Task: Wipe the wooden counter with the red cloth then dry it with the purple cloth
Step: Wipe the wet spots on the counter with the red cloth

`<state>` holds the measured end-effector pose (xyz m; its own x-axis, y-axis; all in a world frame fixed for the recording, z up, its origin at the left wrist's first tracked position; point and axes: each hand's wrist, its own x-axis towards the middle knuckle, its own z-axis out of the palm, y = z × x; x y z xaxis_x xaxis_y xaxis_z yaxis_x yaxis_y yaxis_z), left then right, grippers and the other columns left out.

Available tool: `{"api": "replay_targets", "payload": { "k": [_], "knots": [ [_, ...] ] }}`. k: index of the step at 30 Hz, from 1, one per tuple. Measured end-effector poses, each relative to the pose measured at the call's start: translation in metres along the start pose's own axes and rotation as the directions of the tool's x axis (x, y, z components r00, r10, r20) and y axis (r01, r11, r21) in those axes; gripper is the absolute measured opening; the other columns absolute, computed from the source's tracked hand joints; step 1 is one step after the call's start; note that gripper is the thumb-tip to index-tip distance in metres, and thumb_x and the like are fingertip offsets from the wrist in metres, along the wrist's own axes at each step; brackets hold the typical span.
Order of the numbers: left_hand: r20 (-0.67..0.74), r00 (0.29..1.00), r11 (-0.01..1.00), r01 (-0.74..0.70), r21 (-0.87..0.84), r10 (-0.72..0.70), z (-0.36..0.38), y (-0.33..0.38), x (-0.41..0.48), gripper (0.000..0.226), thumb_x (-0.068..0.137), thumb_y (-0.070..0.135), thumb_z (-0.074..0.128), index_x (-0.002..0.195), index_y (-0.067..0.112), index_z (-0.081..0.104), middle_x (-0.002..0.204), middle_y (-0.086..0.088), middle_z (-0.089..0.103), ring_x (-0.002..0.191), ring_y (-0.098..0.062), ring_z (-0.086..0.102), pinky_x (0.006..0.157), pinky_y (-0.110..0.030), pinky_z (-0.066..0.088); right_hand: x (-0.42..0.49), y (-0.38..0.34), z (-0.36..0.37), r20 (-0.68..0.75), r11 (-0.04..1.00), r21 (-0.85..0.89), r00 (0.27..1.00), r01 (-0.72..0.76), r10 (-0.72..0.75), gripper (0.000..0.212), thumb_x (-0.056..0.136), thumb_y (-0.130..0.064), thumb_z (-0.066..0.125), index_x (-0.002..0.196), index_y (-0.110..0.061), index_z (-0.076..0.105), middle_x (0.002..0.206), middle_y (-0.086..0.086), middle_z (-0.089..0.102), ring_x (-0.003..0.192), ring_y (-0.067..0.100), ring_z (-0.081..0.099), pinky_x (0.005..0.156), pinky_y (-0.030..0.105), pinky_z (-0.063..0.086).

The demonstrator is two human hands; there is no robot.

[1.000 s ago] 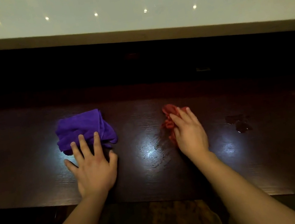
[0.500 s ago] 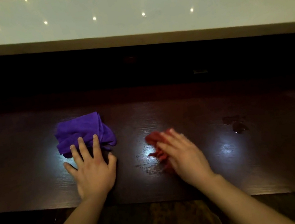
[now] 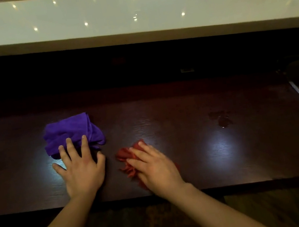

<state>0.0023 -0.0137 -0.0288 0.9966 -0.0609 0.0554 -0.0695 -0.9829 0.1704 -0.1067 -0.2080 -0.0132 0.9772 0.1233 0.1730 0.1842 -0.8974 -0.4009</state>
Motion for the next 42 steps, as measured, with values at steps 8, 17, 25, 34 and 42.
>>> {"api": "replay_targets", "payload": {
  "k": [8, 17, 25, 34, 42],
  "knots": [
    [-0.103, 0.986, 0.991, -0.136, -0.016, 0.133, -0.001, 0.004, -0.006, 0.061, 0.089, 0.035, 0.058, 0.145, 0.019, 0.038, 0.158, -0.022, 0.022, 0.146, -0.04, 0.016, 0.108, -0.065, 0.028, -0.028, 0.074, -0.042, -0.165, 0.901, 0.013, 0.888, -0.434, 0.43, 0.05, 0.081, -0.012, 0.064, 0.131, -0.02, 0.058, 0.147, 0.003, 0.047, 0.143, 0.031, 0.031, 0.113, 0.047, 0.032],
    [-0.136, 0.892, 0.896, -0.441, -0.058, 0.43, -0.015, 0.051, -0.017, 0.058, 0.086, 0.043, 0.039, 0.135, 0.014, 0.053, 0.142, -0.02, 0.048, 0.133, -0.04, 0.039, 0.101, -0.059, 0.039, -0.053, 0.064, -0.046, -0.032, 0.981, -0.07, 0.984, -0.179, 0.177, 0.054, 0.079, -0.035, 0.04, 0.129, -0.025, 0.058, 0.147, 0.0, 0.048, 0.14, 0.028, 0.036, 0.114, 0.044, 0.033],
    [0.12, 0.949, 0.953, -0.279, -0.121, 0.293, 0.014, 0.137, -0.028, 0.067, 0.09, 0.063, 0.028, 0.151, 0.035, 0.026, 0.162, -0.009, 0.021, 0.151, -0.028, 0.004, 0.114, -0.068, -0.004, -0.077, 0.102, -0.066, -0.224, 0.873, -0.02, 0.853, -0.487, 0.47, 0.048, 0.083, -0.01, 0.062, 0.129, -0.022, 0.06, 0.145, 0.002, 0.049, 0.14, 0.029, 0.035, 0.112, 0.044, 0.036],
    [0.061, 0.965, 0.961, -0.247, -0.122, 0.256, 0.019, 0.137, -0.027, 0.068, 0.086, 0.063, 0.029, 0.146, 0.031, 0.039, 0.159, -0.005, 0.031, 0.15, -0.024, 0.012, 0.116, -0.065, -0.002, -0.114, 0.159, -0.098, -0.23, 0.853, -0.108, 0.847, -0.511, 0.479, 0.053, 0.078, -0.007, 0.072, 0.128, -0.021, 0.061, 0.144, 0.001, 0.05, 0.138, 0.027, 0.04, 0.111, 0.038, 0.034],
    [0.04, 0.967, 0.964, -0.246, -0.104, 0.251, 0.019, 0.138, -0.027, 0.067, 0.086, 0.061, 0.031, 0.143, 0.029, 0.044, 0.156, -0.008, 0.035, 0.148, -0.026, 0.017, 0.115, -0.067, 0.005, -0.116, 0.148, -0.088, -0.167, 0.924, -0.143, 0.929, -0.354, 0.33, 0.053, 0.078, -0.008, 0.07, 0.129, -0.02, 0.06, 0.145, 0.002, 0.049, 0.139, 0.027, 0.038, 0.112, 0.04, 0.033]
  ]
}}
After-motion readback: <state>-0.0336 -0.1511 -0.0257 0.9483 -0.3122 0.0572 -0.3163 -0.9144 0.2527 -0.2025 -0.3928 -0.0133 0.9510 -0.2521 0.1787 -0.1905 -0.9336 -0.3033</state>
